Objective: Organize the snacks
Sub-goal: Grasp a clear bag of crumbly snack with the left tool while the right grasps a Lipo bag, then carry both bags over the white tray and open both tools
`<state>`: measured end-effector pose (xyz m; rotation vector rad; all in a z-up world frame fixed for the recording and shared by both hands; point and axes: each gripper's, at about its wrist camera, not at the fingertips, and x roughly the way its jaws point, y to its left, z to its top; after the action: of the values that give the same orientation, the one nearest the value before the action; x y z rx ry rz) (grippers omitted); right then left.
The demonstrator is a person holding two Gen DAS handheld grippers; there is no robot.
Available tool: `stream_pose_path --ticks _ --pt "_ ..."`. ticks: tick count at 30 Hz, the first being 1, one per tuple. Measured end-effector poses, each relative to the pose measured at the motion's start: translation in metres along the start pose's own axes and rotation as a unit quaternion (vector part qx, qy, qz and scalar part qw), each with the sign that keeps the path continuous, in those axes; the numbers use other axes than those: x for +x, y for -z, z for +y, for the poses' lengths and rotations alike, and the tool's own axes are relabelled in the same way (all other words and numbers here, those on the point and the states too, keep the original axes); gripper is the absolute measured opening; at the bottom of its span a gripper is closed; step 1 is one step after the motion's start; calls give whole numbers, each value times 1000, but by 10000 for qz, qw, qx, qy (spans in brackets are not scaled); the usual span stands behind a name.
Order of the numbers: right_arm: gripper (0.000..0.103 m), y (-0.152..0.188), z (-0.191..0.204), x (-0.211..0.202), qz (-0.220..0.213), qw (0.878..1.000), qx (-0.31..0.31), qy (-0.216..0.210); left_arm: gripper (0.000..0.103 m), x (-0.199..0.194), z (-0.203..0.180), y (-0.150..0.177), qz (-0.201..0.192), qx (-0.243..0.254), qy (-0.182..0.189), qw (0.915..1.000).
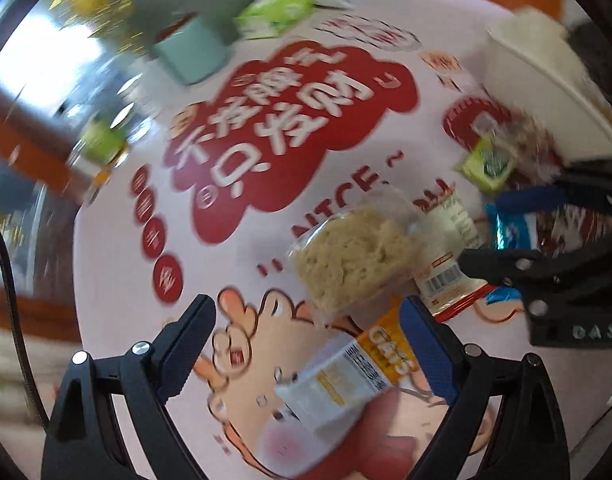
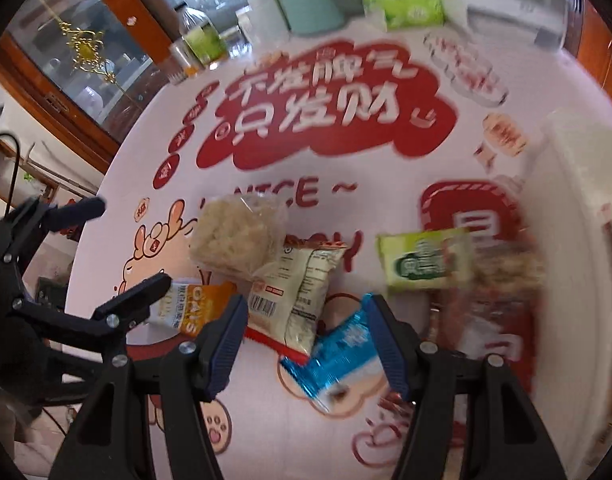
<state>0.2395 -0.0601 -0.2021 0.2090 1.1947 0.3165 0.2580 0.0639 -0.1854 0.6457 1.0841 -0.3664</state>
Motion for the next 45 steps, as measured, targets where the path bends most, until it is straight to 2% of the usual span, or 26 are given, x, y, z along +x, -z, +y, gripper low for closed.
stream_pose_path --ticks 3,6,8,10,12,14,16,18,20,21,27,31,35,41,45 --pt "62 -4 -5 22 191 9997 138 -44 92 18 -3 -7 65 624 96 9980" --pt "52 -6 -4 33 172 9998 132 -44 92 35 -4 -10 193 956 208 9950" --pt "32 -7 0 36 145 9999 -7 -21 92 47 -7 -13 292 1179 277 9922" --pt "21 -9 2 39 150 9998 -98 -76 92 59 -11 -16 359 1436 214 9887" --pt "15 -9 1 36 106 9998 -63 -153 92 66 -12 -20 389 1568 233 9866" --pt "4 -9 -3 32 73 9998 9 -192 95 74 -13 -27 400 1628 267 9855" --pt "2 -8 -6 27 62 9998 70 -200 96 77 -12 -34 328 1582 321 9863" --pt "2 -5 -7 25 33 9999 74 -119 95 81 -10 -42 327 1454 449 9878" --pt "2 -3 -7 23 25 9999 89 -111 84 82 -6 -46 251 1329 558 9892" --pt "1 -2 -7 22 8 9999 98 -114 60 80 -5 -48 194 1255 676 9896" --pt "1 -1 -3 8 -246 9997 21 -85 57 78 -5 -47 303 732 212 9966" --pt "1 -3 0 -12 -546 9984 -70 -80 56 58 13 -41 242 -156 315 9991" --pt "1 -4 1 -37 -841 9963 -139 -87 56 34 21 -37 181 -703 295 9969" --pt "1 -2 -1 -84 -1347 9906 -247 -38 56 -6 7 -34 -76 -985 60 9951" --pt "1 3 -10 -119 -1699 9852 -244 -5 56 -34 -9 -40 -263 -1140 92 9931"
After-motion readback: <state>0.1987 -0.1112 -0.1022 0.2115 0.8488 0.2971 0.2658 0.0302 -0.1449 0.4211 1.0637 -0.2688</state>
